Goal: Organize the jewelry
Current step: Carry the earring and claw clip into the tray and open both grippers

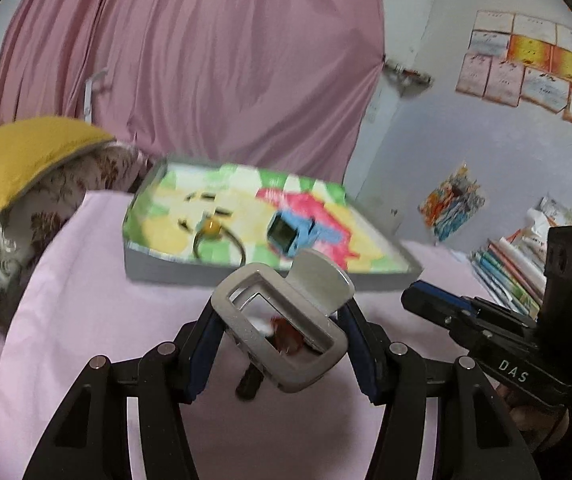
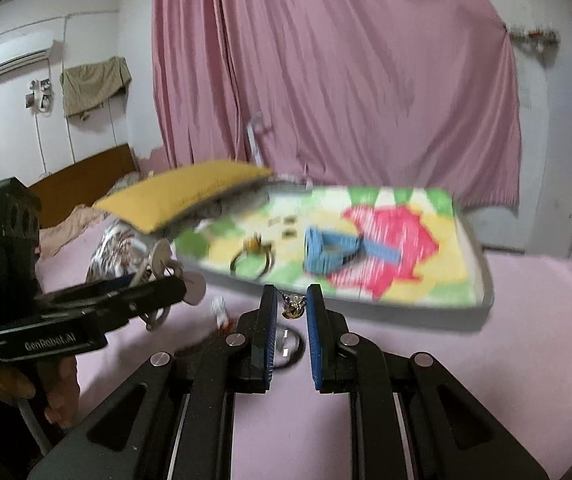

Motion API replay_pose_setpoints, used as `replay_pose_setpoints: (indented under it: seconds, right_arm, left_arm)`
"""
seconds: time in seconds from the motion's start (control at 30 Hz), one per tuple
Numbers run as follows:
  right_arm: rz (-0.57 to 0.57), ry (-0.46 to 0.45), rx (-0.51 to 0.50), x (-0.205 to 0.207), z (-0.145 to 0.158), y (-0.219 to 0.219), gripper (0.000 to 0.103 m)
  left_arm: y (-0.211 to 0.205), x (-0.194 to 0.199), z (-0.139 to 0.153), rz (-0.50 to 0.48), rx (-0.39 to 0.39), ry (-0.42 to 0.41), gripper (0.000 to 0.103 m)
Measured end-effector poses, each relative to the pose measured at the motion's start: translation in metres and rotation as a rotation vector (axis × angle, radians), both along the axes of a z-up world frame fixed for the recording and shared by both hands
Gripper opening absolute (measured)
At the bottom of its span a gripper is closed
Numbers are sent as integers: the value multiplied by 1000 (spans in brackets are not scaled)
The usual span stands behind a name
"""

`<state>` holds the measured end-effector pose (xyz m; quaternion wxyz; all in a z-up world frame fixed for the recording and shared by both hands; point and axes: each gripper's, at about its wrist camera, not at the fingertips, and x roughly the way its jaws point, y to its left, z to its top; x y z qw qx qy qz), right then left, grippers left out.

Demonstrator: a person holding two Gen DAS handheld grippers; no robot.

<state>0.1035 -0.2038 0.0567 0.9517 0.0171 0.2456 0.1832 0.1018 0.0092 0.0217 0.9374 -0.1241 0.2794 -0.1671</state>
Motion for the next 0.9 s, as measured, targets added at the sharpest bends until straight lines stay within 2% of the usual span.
replay_pose_setpoints:
  seconds: [0.2,0.4,0.53,0.7,0.9]
  right_arm:
    - [-31,-139,-19,9,18,1,13]
    - [-63,-205,-31,24,25,-1,13]
    - [-75,-227,-47,36,25,1,13]
    - [-96,-179,-55,52,18,1,13]
    - [-120,-14,-31,77,-5,-9,13]
  left_arm:
    - [-1,9,15,47,-7,-98,55]
    - [2,28,30,83,-3,-188,55]
    - [-2,41,35,92,31,-237,55]
    - [-5,61,35,97,53,-232,55]
    - [-6,92,18,103,75,-79,55]
